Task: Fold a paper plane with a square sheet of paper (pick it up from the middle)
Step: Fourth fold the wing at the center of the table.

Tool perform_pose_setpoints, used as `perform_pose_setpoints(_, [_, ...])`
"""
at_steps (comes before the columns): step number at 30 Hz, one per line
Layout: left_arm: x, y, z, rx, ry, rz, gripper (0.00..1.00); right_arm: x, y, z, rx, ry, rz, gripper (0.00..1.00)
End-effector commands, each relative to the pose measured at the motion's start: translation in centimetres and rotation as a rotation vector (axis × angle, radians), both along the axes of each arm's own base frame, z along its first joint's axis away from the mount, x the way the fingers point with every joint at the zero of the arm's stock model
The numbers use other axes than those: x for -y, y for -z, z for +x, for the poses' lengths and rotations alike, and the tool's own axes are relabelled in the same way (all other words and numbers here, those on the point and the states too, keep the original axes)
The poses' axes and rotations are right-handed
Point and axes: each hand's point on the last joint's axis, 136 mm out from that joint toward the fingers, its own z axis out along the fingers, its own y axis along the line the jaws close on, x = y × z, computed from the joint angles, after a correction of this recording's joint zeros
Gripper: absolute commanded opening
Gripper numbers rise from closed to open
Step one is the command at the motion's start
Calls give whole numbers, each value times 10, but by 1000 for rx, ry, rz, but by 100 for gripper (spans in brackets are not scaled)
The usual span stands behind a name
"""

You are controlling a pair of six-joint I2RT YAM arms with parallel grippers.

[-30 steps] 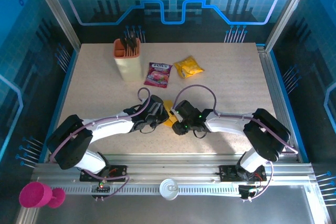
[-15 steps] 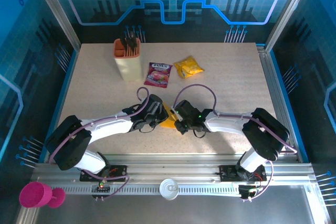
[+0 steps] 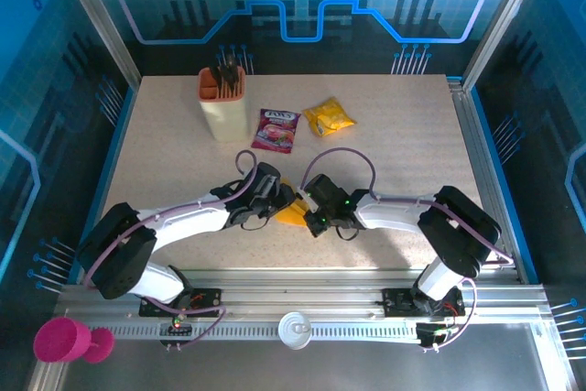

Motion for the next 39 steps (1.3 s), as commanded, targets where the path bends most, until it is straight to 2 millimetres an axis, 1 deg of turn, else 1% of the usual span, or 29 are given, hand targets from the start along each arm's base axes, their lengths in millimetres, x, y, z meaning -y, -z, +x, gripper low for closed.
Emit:
perform_pose_setpoints(1, [-7, -18, 4, 34, 3, 1, 44, -4, 6, -3, -78, -21, 45, 0])
perform_pose_setpoints(4, [-18, -21, 4, 47, -11, 25, 50, -4, 9, -4, -141, -19, 86, 0])
perform_pose_setpoints(7, [-28, -23, 2, 57, -13, 54, 50, -3, 11, -4, -212, -6, 132, 0])
perform_pose_setpoints(11, [-36, -23, -2, 77, 6, 95, 48, -2, 10, -4, -318, 11, 199, 0])
perform_pose_setpoints(15, [-38, -17, -6, 80, 42, 122, 41, -2, 9, -5, -414, 24, 251, 0])
perform_pose_setpoints(17, [-36, -13, -8, 84, 69, 122, 37, -2, 6, -6, -441, 26, 265, 0])
perform_pose_setpoints(19, [-32, -7, -11, 83, 104, 118, 30, -1, 5, -10, -465, 30, 267, 0])
perform_pose_setpoints(20, [-30, -4, -11, 80, 118, 115, 25, 0, 6, -11, -476, 40, 262, 0])
perform_pose_setpoints(21, [-28, 0, -13, 78, 132, 110, 18, -6, -2, -4, -464, 38, 280, 0])
perform_pose_setpoints(24, [-20, 11, -16, 61, 159, 72, 2, -6, -1, -4, -487, 63, 282, 0])
perform_pose_setpoints(25, [-17, 14, -17, 55, 166, 62, 0, -6, 0, -4, -492, 66, 284, 0])
perform_pose_setpoints(30, [-3, 31, -23, 30, 205, 46, 0, -7, 4, -4, -508, 94, 291, 0])
perform_pose_setpoints(37, [7, 49, -16, 15, 224, 54, 0, -8, 4, -4, -517, 106, 297, 0])
perform_pose_setpoints(39, [7, 55, -16, -1, 233, 71, 0, -8, 3, -4, -518, 110, 300, 0])
